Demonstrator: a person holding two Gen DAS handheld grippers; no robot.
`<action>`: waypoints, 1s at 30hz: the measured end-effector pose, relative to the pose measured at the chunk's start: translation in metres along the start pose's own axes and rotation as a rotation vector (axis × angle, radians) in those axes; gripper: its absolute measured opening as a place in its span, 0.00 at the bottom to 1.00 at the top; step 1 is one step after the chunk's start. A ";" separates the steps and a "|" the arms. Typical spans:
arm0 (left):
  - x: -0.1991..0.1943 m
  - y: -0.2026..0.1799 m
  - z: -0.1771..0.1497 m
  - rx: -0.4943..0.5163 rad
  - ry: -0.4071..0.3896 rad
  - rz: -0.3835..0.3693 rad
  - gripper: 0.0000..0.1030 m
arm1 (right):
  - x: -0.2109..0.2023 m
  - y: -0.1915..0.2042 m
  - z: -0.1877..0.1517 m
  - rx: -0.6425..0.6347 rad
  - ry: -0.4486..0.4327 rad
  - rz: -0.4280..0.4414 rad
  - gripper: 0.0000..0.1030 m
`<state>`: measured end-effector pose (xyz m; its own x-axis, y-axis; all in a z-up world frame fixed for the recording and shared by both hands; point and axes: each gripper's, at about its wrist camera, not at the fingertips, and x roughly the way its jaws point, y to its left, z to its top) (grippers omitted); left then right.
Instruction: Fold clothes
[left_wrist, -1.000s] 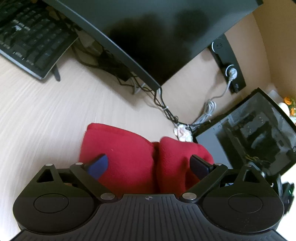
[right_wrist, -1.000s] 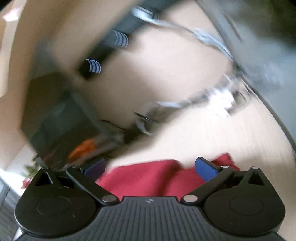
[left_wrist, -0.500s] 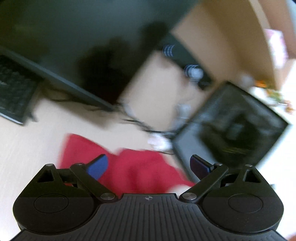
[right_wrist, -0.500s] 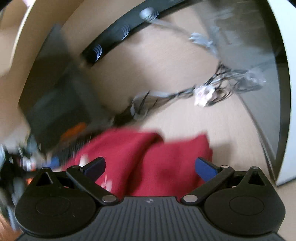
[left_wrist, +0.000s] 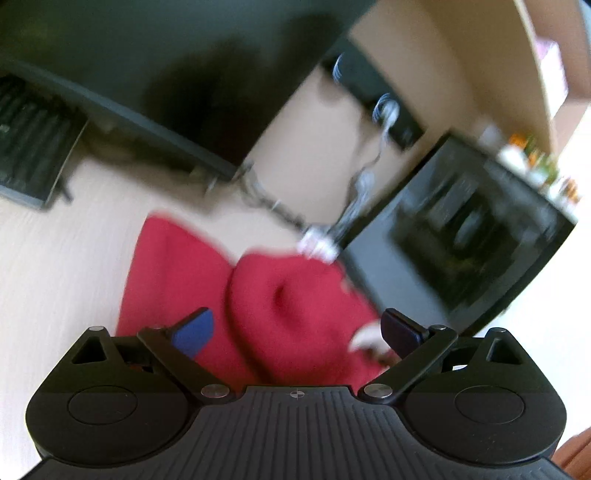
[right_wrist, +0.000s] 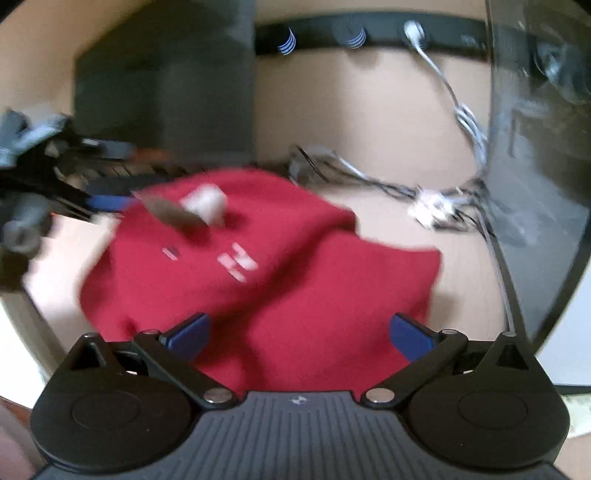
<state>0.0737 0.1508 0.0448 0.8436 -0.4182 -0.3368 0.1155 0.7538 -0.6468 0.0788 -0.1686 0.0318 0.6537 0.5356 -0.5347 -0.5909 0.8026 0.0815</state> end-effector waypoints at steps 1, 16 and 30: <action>0.004 0.003 0.004 -0.008 -0.012 0.007 0.97 | 0.003 0.001 -0.001 0.007 0.005 0.025 1.00; 0.040 0.045 -0.003 -0.115 0.031 0.177 0.97 | 0.007 -0.078 0.024 0.466 -0.085 -0.111 0.57; 0.026 0.052 -0.005 -0.119 0.020 0.175 0.97 | 0.059 -0.079 0.039 0.377 0.015 -0.159 0.54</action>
<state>0.0993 0.1767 -0.0011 0.8348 -0.2967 -0.4637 -0.0957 0.7513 -0.6529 0.1829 -0.1905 0.0266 0.7145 0.3955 -0.5771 -0.2664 0.9165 0.2983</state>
